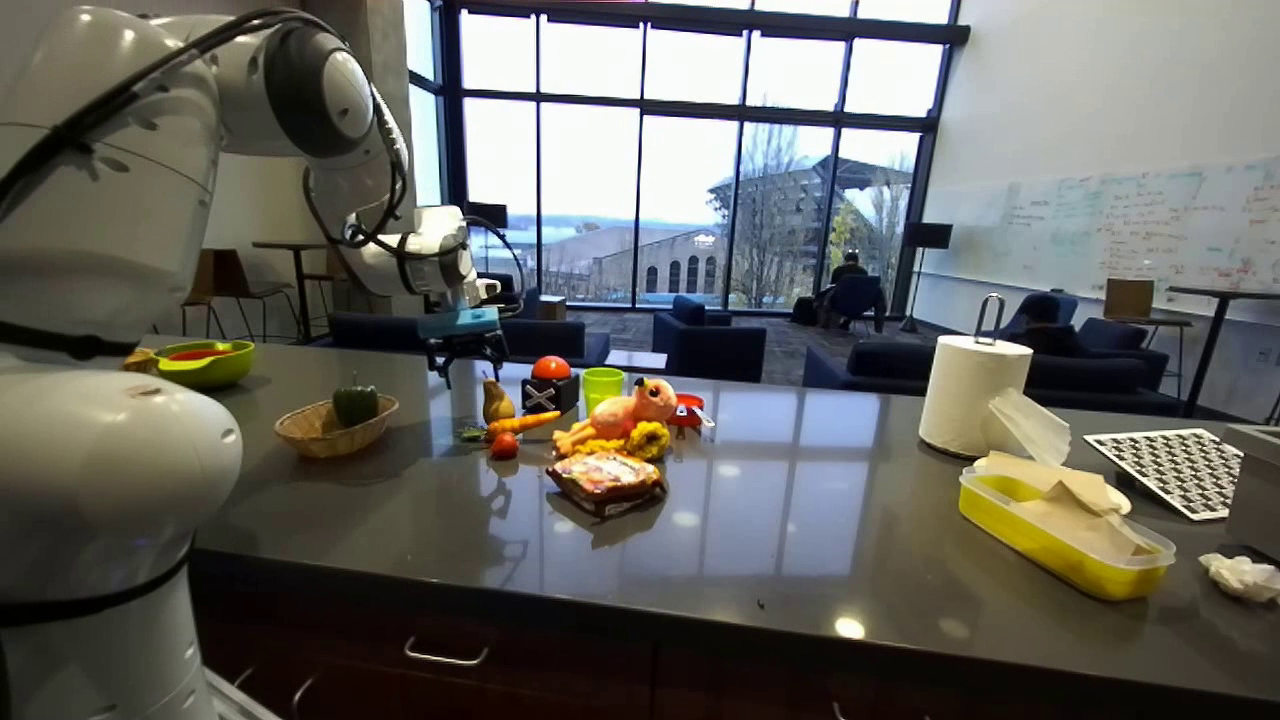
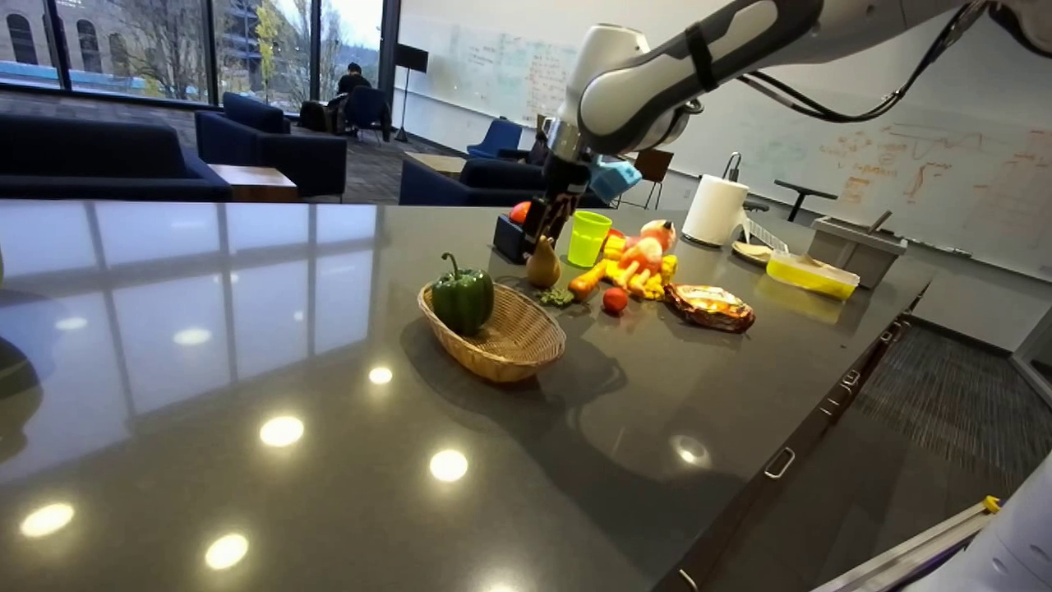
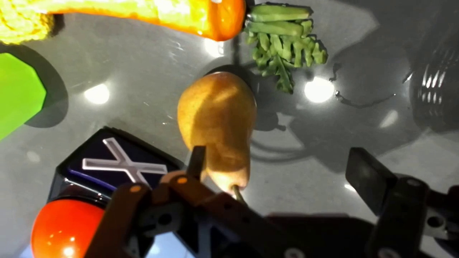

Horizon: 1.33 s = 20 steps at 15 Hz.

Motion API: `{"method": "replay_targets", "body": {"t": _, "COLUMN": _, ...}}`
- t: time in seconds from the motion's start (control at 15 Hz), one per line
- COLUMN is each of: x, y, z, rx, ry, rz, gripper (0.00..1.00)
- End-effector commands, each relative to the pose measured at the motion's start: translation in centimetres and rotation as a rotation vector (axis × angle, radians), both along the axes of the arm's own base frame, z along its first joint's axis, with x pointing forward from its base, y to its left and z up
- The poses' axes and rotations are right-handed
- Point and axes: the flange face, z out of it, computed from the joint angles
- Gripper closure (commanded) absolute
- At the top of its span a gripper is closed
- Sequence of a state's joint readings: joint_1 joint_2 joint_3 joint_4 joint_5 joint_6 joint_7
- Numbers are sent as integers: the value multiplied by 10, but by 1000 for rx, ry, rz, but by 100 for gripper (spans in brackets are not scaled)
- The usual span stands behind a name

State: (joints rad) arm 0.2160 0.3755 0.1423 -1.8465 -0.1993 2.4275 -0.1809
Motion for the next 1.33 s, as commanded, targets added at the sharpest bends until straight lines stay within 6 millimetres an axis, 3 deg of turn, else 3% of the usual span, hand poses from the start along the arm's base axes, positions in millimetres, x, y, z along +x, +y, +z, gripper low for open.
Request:
{"method": "replay_targets", "body": {"t": 0.0, "x": 11, "y": -7, "z": -2, "rx": -30, "ry": 0, "rz": -8, "gripper": 0}}
{"method": "replay_targets", "body": {"t": 0.6, "x": 30, "y": -19, "z": -12, "rx": -32, "ry": -1, "rz": -33, "gripper": 0}}
{"method": "replay_targets", "body": {"t": 0.67, "x": 32, "y": -20, "z": -12, "rx": -29, "ry": -3, "rz": -35, "gripper": 25}}
{"method": "replay_targets", "body": {"t": 0.87, "x": 36, "y": -20, "z": -12, "rx": -26, "ry": -6, "rz": -36, "gripper": 39}}
{"method": "replay_targets", "body": {"t": 1.13, "x": 35, "y": -19, "z": -8, "rx": -22, "ry": -10, "rz": -41, "gripper": 72}}
{"method": "replay_targets", "body": {"t": 1.27, "x": 32, "y": -20, "z": -5, "rx": -19, "ry": -13, "rz": -44, "gripper": 78}}
